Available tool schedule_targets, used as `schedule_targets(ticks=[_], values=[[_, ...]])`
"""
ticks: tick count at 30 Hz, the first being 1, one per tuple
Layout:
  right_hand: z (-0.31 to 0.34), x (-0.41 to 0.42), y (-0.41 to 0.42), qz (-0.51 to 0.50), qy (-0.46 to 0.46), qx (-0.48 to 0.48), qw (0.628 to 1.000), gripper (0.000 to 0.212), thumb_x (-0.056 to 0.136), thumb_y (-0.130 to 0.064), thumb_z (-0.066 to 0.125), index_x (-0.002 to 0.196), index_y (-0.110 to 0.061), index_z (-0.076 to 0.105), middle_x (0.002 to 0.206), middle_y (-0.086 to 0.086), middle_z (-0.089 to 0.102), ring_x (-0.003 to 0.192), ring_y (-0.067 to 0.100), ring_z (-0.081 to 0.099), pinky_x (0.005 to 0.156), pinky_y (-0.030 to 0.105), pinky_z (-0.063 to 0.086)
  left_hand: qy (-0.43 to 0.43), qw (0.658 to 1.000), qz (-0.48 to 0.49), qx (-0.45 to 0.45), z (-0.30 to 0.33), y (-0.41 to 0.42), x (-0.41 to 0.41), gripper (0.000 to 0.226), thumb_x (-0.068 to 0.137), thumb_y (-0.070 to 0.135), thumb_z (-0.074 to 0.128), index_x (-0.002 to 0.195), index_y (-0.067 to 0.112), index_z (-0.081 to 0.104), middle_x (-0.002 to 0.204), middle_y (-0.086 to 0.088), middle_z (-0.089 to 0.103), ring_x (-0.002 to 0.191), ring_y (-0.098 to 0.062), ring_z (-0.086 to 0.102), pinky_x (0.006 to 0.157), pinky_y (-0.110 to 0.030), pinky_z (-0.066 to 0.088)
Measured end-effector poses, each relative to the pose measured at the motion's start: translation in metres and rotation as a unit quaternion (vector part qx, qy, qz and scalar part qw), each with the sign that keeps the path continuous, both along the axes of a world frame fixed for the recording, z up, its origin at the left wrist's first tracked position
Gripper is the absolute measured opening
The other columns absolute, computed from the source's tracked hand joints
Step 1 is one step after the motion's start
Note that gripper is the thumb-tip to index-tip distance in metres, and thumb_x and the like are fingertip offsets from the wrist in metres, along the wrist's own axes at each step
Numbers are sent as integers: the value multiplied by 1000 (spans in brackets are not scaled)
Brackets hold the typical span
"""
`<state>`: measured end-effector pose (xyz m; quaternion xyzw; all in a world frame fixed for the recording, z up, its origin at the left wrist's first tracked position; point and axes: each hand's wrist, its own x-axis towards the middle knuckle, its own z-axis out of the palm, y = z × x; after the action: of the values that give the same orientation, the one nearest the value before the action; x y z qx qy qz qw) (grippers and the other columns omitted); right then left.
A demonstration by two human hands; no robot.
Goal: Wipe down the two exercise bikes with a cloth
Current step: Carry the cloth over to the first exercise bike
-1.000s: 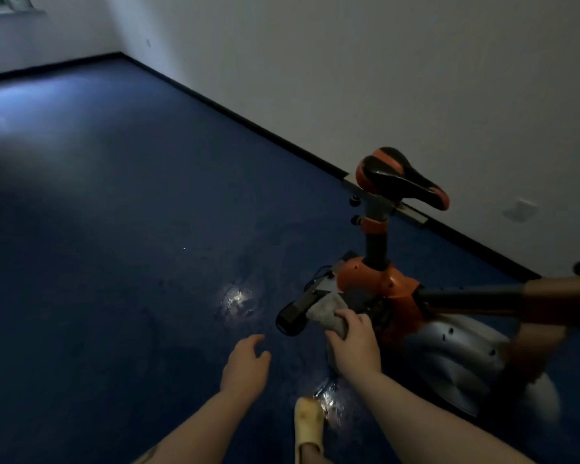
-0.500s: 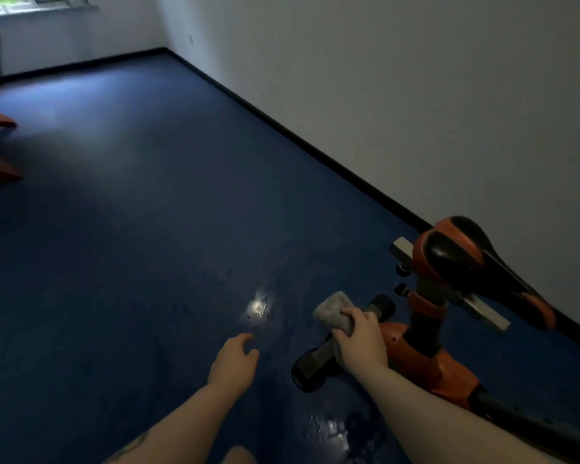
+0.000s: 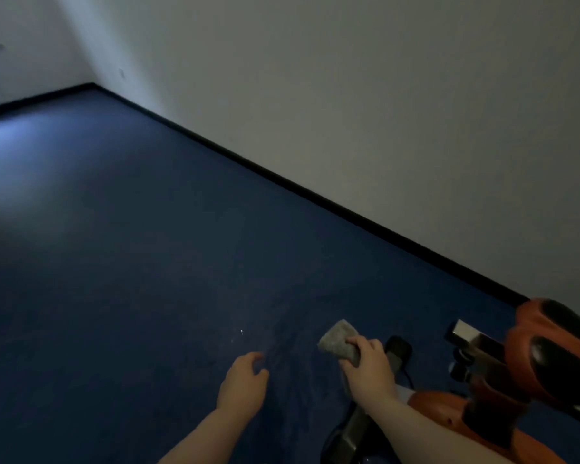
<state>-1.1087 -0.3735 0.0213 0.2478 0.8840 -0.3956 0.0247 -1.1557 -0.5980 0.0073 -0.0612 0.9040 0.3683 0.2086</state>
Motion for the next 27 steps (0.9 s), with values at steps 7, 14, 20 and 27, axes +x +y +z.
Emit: schedule_targets(ticks=[7, 14, 20, 27], values=[[0, -74, -6, -88, 8, -30, 996, 34, 88, -22, 64, 120, -19, 54, 109, -2, 42, 90, 12, 49, 81, 22, 39, -3, 996, -94, -11, 8, 24, -109, 43, 92, 25, 47, 135, 22, 47, 140, 0, 49, 122, -20, 53, 99, -33, 43], [-14, -162, 30, -164, 5, -44, 985, 33, 88, -21, 63, 120, -19, 54, 109, -2, 41, 93, 14, 51, 83, 25, 42, -17, 986, -168, -11, -5, 73, -202, 43, 94, 27, 46, 137, 21, 45, 141, 1, 47, 123, -17, 50, 101, -30, 41], [-18, -236, 88, -214, 22, -61, 975, 32, 87, -21, 64, 118, -19, 54, 106, -4, 41, 88, 11, 50, 79, 23, 40, -14, 974, -223, -43, 1, 134, -303, 41, 93, 27, 46, 135, 22, 47, 140, 1, 47, 121, -18, 51, 100, -33, 43], [-4, -306, 157, -290, 20, -63, 955, 30, 88, -23, 63, 117, -22, 54, 107, -4, 42, 88, 11, 50, 78, 23, 41, 0, 962, -272, -23, 10, 219, -399, 43, 93, 23, 48, 135, 18, 48, 140, -3, 49, 122, -19, 52, 103, -34, 41]])
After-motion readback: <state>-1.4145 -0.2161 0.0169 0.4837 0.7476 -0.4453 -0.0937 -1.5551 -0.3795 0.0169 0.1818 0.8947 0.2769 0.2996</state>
